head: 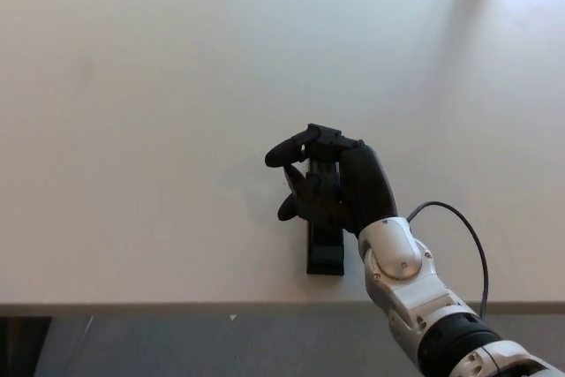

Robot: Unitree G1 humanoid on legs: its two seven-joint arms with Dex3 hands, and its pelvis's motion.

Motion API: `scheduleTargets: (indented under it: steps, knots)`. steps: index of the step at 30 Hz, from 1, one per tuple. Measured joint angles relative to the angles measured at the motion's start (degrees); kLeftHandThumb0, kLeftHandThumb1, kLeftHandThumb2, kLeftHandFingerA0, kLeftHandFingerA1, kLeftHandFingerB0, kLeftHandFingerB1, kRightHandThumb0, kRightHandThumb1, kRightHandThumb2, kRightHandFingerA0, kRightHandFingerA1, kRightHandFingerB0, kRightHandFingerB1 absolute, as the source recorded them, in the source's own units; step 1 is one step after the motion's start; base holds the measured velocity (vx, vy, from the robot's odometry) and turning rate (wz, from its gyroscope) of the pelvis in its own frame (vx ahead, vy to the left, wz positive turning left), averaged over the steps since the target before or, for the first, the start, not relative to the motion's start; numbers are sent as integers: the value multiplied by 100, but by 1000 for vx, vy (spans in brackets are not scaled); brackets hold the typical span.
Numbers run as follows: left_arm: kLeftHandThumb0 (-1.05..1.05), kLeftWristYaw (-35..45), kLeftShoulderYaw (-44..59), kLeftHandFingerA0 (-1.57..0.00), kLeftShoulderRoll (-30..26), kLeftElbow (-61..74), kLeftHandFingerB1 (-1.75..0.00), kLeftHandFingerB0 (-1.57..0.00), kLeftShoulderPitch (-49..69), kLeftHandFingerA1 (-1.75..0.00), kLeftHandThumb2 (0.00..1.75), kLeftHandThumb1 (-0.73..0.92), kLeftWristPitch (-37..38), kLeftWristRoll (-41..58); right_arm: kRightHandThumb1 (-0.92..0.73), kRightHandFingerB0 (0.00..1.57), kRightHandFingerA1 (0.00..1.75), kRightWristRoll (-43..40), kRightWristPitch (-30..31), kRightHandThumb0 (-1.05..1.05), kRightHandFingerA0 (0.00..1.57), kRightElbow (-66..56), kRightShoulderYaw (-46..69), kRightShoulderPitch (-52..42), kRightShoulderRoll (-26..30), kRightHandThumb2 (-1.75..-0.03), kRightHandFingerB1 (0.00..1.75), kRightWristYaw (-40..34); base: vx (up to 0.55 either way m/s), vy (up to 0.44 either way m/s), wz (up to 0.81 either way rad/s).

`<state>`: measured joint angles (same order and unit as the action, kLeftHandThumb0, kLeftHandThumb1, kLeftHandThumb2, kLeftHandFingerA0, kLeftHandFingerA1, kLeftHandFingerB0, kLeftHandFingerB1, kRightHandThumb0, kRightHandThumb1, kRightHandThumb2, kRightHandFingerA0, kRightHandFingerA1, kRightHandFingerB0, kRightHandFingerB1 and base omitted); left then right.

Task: The robot uses its right hand to press on the stapler that is in the middle of the desk

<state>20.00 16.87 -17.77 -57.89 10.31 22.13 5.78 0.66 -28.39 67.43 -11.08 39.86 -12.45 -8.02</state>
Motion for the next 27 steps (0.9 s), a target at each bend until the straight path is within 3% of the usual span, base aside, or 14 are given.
scheduleTargets:
  steps: [14,27]
  knots:
    - [-37,0,-81,-3,42,-346,-50,-3,983,-51,117,60,120,-7,-80,77,107,2,-789,-19,114,-235,-239,-617,-26,-62,104,-179,0,0,0]
    - [-37,-2,-122,-3,42,-373,-50,-3,807,-51,117,60,301,-6,-80,77,107,1,-1038,-19,114,-267,-325,-789,-47,-62,104,-340,0,0,0]
